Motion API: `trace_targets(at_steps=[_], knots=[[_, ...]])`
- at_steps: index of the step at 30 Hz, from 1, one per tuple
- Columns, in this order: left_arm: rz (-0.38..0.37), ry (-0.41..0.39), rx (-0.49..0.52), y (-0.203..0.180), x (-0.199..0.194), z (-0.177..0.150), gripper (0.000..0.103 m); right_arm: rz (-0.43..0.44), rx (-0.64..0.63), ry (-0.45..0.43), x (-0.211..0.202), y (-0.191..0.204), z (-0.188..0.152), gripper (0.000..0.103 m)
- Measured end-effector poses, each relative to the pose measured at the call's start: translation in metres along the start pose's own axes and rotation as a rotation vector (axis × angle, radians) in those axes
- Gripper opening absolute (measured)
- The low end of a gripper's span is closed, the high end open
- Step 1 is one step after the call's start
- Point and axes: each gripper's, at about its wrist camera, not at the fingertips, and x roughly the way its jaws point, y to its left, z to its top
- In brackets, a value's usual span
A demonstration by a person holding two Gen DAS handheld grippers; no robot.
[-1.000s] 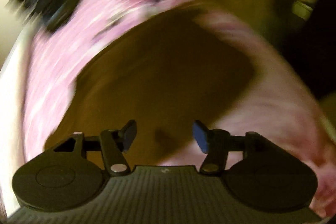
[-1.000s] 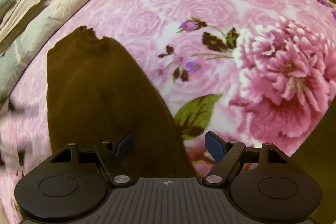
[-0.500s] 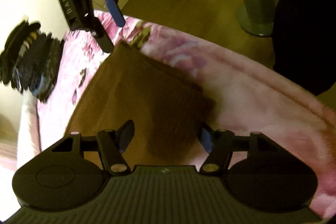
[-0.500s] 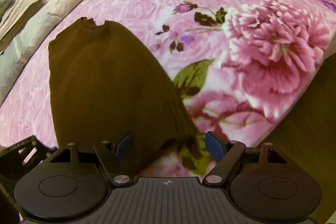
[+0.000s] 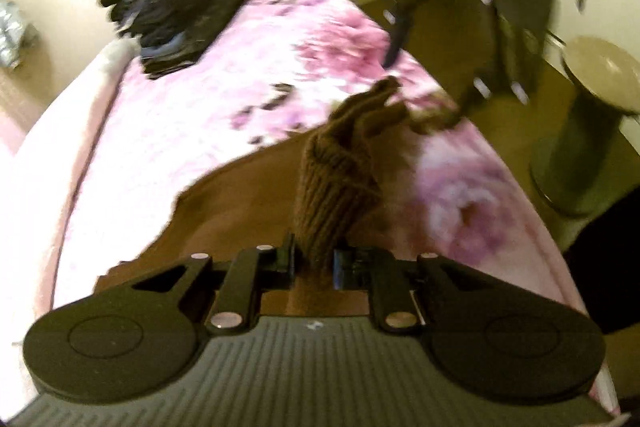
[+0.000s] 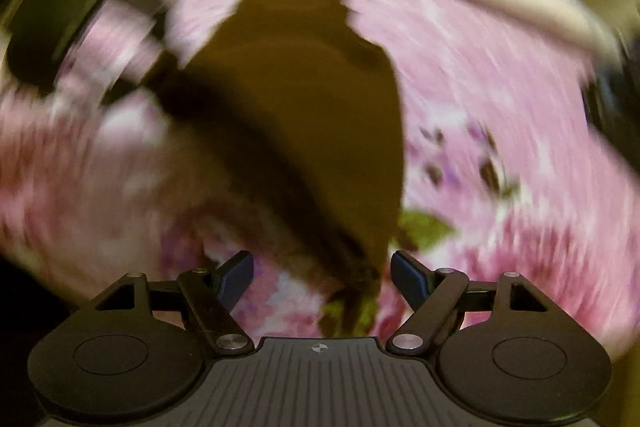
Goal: Fold clothes
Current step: 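Grasp the ribbed hem with the left tool while the right tool grasps the hem too, then fold the held hem up toward the collar with both tools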
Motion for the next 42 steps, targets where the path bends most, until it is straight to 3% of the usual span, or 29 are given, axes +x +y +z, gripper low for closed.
trace_targets(at_steps=[8, 15, 16, 18, 20, 26, 34, 38, 42], knots=[[-0.013, 0.029, 0.012, 0.009, 0.014, 0.006, 0.014, -0.141, -0.274, -0.118, 0.040, 0.007, 0.014, 0.078], [-0.032, 0.056, -0.069, 0.006, 0.017, 0.011, 0.014, -0.036, -0.501, -0.156, 0.057, -0.015, -0.005, 0.077], [-0.035, 0.061, -0.077, 0.004, 0.018, 0.011, 0.014, -0.023, -0.531, -0.158, 0.058, -0.018, -0.009, 0.071], [-0.042, 0.074, -0.092, 0.004, 0.019, 0.013, 0.014, 0.028, -0.568, -0.114, 0.065, -0.023, -0.013, 0.023], [-0.042, 0.094, -0.139, 0.008, 0.020, 0.014, 0.013, 0.077, -0.561, -0.106, 0.065, -0.028, -0.014, 0.013], [-0.078, 0.095, -0.239, 0.007, -0.001, 0.028, 0.010, 0.140, -0.528, -0.049, 0.043, -0.045, 0.009, 0.009], [-0.196, 0.063, -0.391, -0.031, -0.054, 0.046, 0.010, 0.335, -0.636, 0.092, -0.043, -0.042, 0.023, 0.009], [-0.142, 0.025, -0.520, -0.016, -0.075, 0.036, 0.010, 0.331, -0.662, 0.099, -0.066, -0.042, 0.052, 0.009], [-0.032, -0.035, -0.687, 0.037, -0.086, 0.010, 0.010, 0.263, -0.680, 0.060, -0.063, -0.047, 0.106, 0.009]])
